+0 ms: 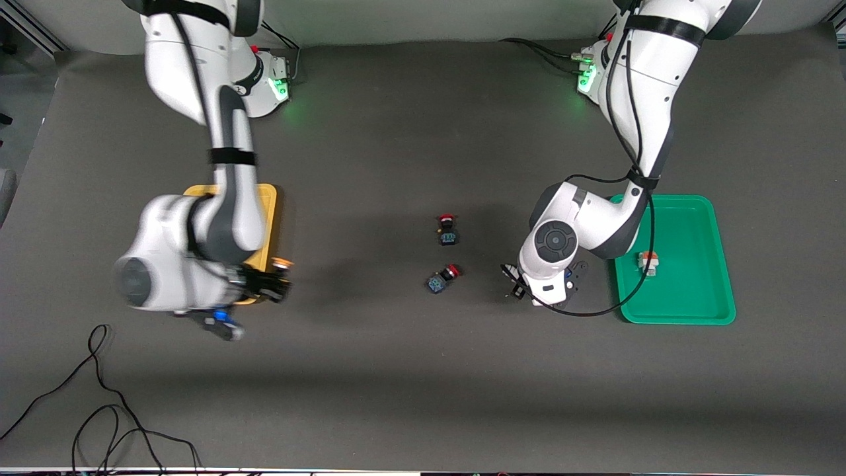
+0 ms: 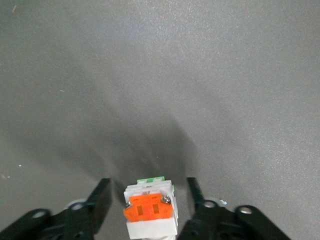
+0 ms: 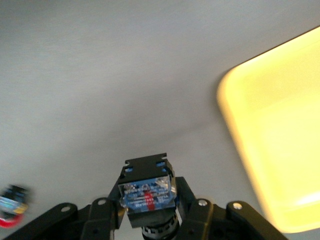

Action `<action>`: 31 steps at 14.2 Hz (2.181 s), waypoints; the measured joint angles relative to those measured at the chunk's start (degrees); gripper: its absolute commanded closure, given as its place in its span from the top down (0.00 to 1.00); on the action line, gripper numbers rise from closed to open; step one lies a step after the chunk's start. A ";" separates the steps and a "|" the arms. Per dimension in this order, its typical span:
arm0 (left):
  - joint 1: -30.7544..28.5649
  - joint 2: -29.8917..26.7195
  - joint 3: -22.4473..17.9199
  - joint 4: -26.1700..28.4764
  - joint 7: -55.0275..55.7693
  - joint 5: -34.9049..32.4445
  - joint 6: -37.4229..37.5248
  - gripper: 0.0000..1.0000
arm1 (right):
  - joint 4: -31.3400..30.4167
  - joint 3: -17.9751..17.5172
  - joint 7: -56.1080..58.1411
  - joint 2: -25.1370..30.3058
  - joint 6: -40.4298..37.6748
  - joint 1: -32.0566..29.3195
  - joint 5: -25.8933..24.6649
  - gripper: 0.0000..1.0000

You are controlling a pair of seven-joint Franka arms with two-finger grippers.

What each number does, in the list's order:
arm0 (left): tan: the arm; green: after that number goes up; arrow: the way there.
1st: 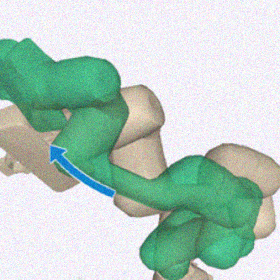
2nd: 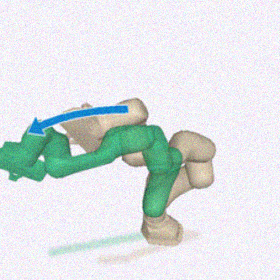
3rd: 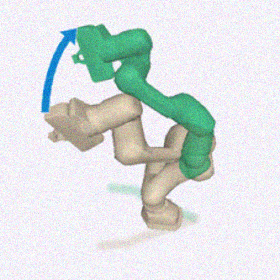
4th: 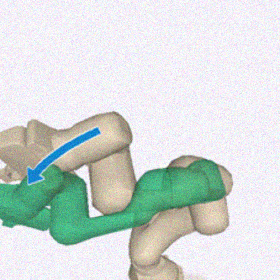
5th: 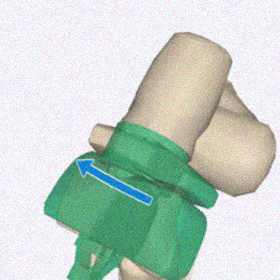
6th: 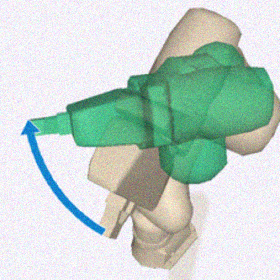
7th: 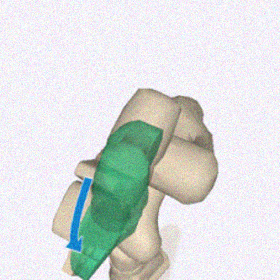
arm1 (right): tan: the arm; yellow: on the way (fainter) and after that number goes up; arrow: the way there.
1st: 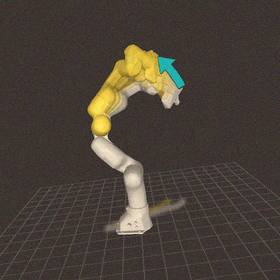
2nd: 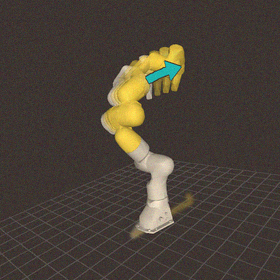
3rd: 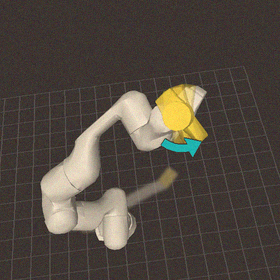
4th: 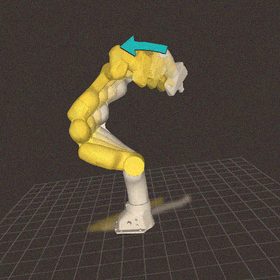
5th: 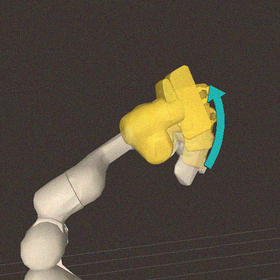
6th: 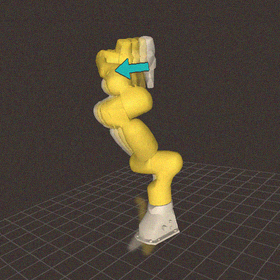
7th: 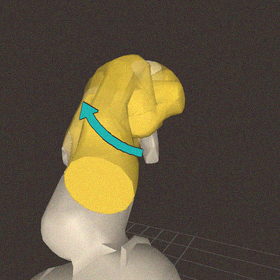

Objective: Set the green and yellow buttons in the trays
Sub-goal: 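Carry the buttons to the yellow and green trays with both grippers, then open both grippers to release the buttons and lift away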

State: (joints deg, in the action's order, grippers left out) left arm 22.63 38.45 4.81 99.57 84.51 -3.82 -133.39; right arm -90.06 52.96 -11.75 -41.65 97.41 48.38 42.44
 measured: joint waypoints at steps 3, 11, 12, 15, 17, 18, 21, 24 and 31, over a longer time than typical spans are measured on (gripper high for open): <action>0.02 -0.02 0.00 -0.25 0.91 0.00 0.00 0.26 | -8.30 4.86 17.97 0.01 0.84 -1.41 -0.05 0.00; -3.97 -5.65 -0.22 -13.47 -8.58 2.60 19.26 0.21 | -23.20 3.36 31.64 -0.57 14.76 -1.77 0.71 0.95; -5.40 -7.32 -0.21 -14.98 -13.28 3.37 23.12 0.21 | -23.29 2.75 31.63 -0.58 15.09 -1.43 0.81 1.00; -10.75 -11.73 -0.26 -15.82 -30.16 3.96 32.13 0.21 | -22.82 2.76 31.62 -0.15 14.99 -0.70 0.87 1.00; -15.35 -13.26 -0.44 -15.76 -43.05 3.90 36.43 0.21 | -21.71 4.42 31.60 0.60 13.66 -0.59 0.87 1.00; -18.12 -13.78 -0.57 -15.51 -49.49 3.69 37.42 0.21 | -20.89 6.16 31.60 1.15 12.29 -0.54 0.83 1.00; -25.76 -14.39 -0.78 -12.78 -64.98 0.71 36.28 0.21 | -18.18 11.88 31.62 4.03 9.27 -0.11 -0.31 1.00; -29.28 -14.42 -0.79 -3.39 -72.13 -3.02 23.47 0.22 | -16.11 16.59 31.62 6.72 7.64 1.28 -2.25 1.00; -32.18 -14.47 -0.82 16.88 -76.48 -9.13 -0.45 0.30 | -15.38 28.60 30.95 7.25 4.71 11.41 -2.50 1.00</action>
State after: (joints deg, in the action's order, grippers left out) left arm -9.55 23.99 3.99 116.45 8.03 -12.96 -133.84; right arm -105.44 81.55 19.20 -34.41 102.12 59.78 39.94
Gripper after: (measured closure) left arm 0.586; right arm 0.000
